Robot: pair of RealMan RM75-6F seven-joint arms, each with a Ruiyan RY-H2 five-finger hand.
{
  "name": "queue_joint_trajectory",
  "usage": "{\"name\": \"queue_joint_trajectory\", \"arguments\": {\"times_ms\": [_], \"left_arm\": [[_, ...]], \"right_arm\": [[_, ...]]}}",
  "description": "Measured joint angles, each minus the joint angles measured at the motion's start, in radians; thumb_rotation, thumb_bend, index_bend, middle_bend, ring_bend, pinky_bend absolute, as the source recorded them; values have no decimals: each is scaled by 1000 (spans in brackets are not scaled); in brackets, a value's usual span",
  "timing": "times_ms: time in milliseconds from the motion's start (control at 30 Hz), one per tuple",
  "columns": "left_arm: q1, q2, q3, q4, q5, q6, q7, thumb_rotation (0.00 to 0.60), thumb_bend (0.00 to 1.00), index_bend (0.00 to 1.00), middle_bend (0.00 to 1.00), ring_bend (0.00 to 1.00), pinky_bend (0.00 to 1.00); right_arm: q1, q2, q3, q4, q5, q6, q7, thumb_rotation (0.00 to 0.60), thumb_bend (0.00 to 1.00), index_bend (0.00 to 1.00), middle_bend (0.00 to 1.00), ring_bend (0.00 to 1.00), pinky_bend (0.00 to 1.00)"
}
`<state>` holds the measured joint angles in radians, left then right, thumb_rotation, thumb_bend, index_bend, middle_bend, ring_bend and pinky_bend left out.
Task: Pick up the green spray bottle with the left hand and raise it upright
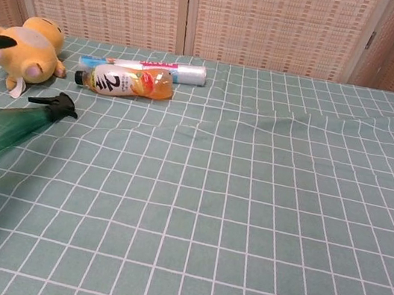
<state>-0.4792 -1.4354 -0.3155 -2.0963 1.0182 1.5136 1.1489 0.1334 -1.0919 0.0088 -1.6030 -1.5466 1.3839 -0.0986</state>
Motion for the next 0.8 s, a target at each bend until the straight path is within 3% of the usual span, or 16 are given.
{"name": "queue_joint_trajectory", "arguments": {"times_ms": [267,433,633,800], "left_arm": [[-105,-131,-59,153,-208,46,112,600,220,121,266,241,300],[-156,-170,-62,286,-222,63,135,600,222,177,333,308,336],[-189,-173,21,424,-121,46,154,600,224,207,372,344,377],[-205,-221,-9,435,-188,51,150,600,223,207,382,352,379]], "right_arm": [[4,0,2,-6,8,-10,-4,600,55,48,0,0,16],[5,1,2,-5,9,-11,1,600,55,48,0,0,16],[5,0,3,-7,12,-12,-9,600,55,48,0,0,16],[6,2,3,-11,16,-16,-10,600,55,48,0,0,16]]}}
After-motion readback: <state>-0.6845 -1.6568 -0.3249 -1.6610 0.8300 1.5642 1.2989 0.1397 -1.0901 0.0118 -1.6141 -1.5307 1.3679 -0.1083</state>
